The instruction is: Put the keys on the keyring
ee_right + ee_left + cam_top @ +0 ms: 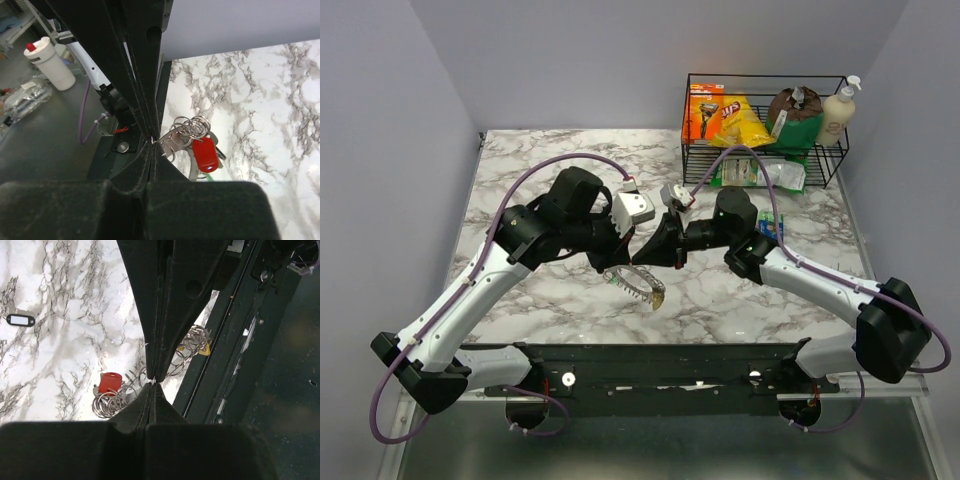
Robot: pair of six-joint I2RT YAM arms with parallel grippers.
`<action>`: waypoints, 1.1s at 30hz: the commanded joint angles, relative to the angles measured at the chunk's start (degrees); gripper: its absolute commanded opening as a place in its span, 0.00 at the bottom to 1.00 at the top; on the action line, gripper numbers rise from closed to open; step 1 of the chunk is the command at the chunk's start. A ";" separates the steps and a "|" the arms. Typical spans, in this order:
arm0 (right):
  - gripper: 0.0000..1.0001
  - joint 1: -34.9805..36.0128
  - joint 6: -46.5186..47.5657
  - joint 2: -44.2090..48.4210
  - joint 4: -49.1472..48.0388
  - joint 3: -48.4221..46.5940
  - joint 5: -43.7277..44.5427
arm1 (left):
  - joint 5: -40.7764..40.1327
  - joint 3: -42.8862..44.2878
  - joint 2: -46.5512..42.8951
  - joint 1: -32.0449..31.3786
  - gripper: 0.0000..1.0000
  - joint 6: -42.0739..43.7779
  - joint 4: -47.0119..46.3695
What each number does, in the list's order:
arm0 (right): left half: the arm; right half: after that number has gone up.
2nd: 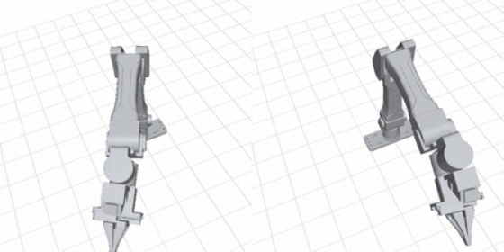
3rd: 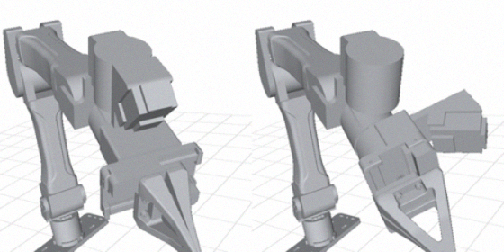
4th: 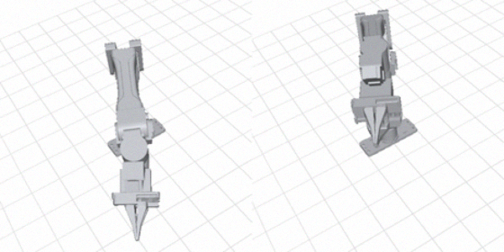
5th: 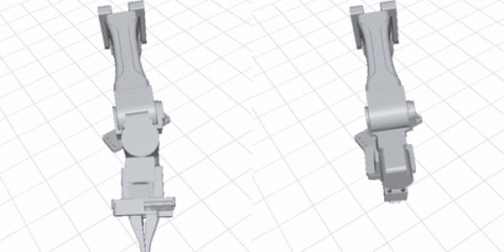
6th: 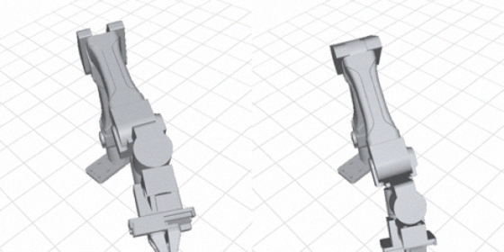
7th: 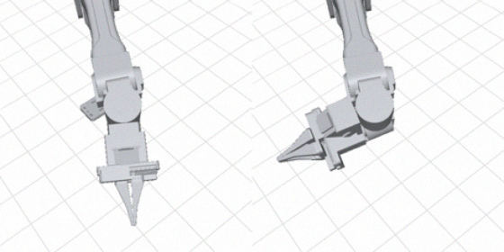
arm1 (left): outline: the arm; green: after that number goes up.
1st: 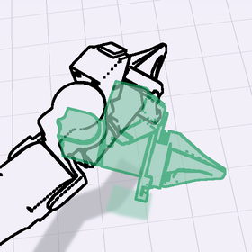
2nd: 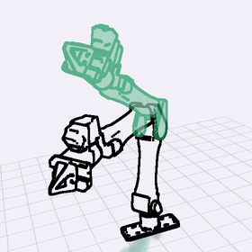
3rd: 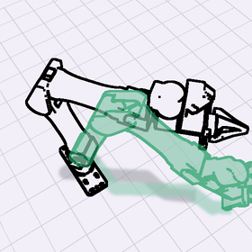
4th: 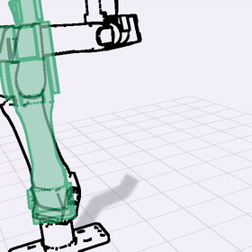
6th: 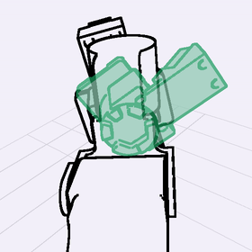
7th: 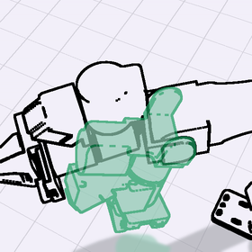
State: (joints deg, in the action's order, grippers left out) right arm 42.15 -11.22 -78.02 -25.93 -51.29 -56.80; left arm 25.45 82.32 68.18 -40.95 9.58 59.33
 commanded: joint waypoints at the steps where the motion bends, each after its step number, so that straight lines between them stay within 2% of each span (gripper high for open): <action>1: 0.01 0.04 -1.17 -0.99 -1.23 -1.53 -1.04 | 0.74 -0.23 -0.15 -0.45 0.00 -0.71 -2.38; 16: 0.01 0.04 -3.89 0.50 -5.62 1.10 0.98 | 0.39 -2.34 -3.84 -0.45 0.00 -1.59 -6.33; 19: 0.01 -0.05 -4.42 1.38 -6.85 1.89 2.13 | 0.30 -2.69 -4.55 -0.45 0.04 -1.94 -6.95; 21: 0.01 0.04 -4.42 1.73 -7.20 2.16 2.39 | 0.21 -2.87 -4.81 -0.45 0.15 -2.03 -7.30; 22: 0.01 0.04 -4.42 1.99 -7.20 2.33 2.48 | 0.04 -3.05 -4.90 -0.53 0.23 -2.37 -7.47; 23: 0.01 0.04 -4.42 2.25 -7.29 2.42 2.83 | -0.23 -3.22 -4.99 -0.54 0.37 -2.64 -8.00; 26: 0.01 -0.05 -4.51 3.05 -7.46 2.77 3.53 | -2.07 -3.66 -5.78 -0.45 0.53 -4.04 -9.84; 29: 0.01 0.04 -4.77 4.18 -7.81 3.21 4.41 | -6.54 -4.71 -7.44 -0.53 0.57 -6.49 -13.78; 33: 0.01 0.04 -6.61 6.03 -11.05 5.05 6.51 | -8.66 -7.43 -12.00 -0.36 0.59 -9.05 -20.20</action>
State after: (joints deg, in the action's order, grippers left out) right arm 42.15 -15.57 -75.48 -30.87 -47.81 -53.34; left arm 21.06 76.93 60.69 -41.01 4.51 47.51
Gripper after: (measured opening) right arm 0.012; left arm 0.575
